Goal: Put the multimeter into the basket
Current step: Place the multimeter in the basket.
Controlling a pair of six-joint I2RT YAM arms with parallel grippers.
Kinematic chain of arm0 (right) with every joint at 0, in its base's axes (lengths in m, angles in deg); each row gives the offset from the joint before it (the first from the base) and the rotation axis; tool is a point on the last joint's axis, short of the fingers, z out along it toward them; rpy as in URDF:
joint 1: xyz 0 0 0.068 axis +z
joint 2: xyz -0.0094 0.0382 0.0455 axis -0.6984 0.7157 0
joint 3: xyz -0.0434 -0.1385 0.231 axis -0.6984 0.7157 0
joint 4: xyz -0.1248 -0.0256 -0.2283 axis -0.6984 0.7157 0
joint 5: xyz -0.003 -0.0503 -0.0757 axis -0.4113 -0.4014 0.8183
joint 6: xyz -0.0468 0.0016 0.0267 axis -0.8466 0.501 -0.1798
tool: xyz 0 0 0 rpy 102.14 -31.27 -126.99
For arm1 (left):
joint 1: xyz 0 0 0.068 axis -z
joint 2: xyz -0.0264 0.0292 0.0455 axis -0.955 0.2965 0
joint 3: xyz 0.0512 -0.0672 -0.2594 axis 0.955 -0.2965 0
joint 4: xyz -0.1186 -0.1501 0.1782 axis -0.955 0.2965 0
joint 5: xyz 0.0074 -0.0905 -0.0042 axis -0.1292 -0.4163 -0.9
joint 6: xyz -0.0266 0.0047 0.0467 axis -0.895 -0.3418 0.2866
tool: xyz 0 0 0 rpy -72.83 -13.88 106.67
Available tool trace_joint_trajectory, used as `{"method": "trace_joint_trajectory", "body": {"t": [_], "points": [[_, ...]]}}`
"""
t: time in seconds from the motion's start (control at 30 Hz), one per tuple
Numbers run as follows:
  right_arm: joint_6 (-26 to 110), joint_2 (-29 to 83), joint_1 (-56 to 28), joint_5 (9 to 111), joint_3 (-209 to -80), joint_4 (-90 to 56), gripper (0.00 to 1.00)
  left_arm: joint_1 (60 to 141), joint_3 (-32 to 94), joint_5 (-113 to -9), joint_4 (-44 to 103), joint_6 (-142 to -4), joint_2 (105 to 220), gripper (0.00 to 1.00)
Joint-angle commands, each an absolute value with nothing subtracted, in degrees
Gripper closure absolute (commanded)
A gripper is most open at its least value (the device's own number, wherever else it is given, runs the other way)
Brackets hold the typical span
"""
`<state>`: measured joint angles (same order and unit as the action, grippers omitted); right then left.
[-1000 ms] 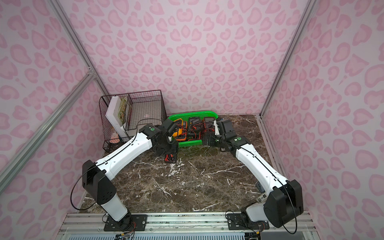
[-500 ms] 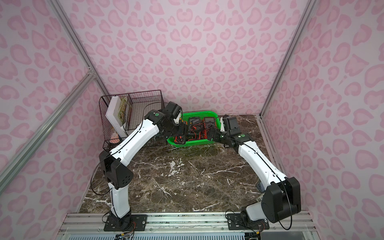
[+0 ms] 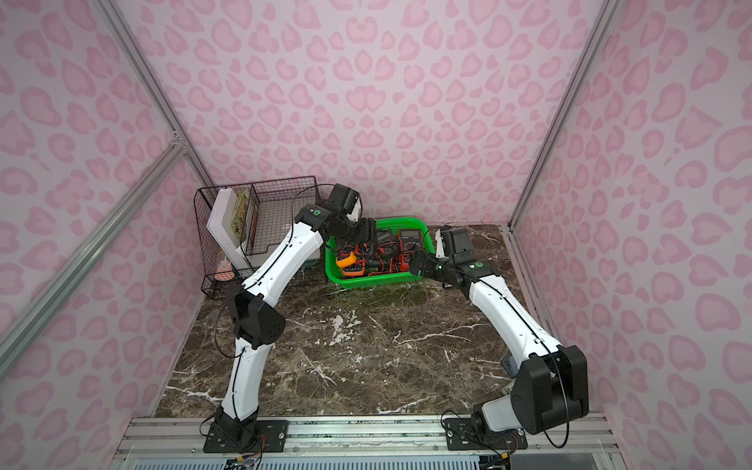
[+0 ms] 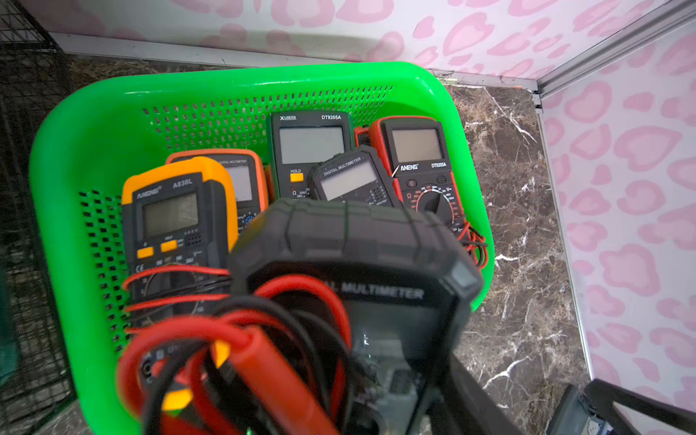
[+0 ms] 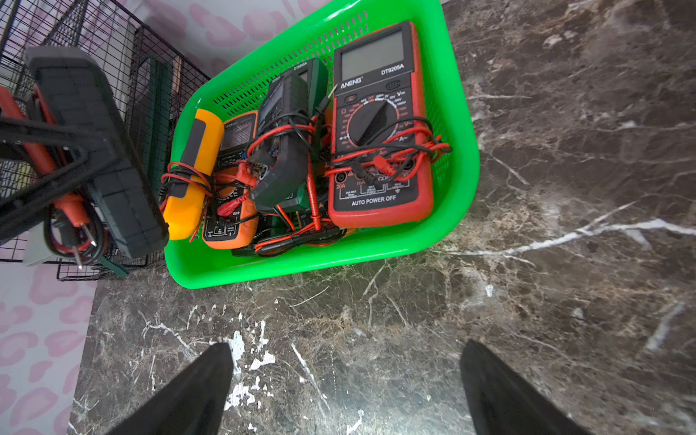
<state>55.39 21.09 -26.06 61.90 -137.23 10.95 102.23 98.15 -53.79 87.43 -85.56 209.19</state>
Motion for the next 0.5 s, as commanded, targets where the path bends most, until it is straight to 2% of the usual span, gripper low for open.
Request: {"method": "trace_joint_trajectory", "body": {"t": [0.0, 0.27, 0.47], "points": [[54.42, 20.67, -26.26, 61.75, -136.73, 10.90, 0.01, 101.79, 98.73, -54.73, 83.10, -87.60, 210.45, 1.00], [53.96, 20.64, -26.77, 61.51, -136.34, 11.62, 0.01, 101.33, 99.62, -54.35, 80.73, -89.21, 214.21, 0.99], [54.04, 20.51, -27.06, 61.31, -136.34, 12.34, 0.01, 100.83, 101.11, -54.18, 82.41, -88.69, 216.79, 0.90]]}}
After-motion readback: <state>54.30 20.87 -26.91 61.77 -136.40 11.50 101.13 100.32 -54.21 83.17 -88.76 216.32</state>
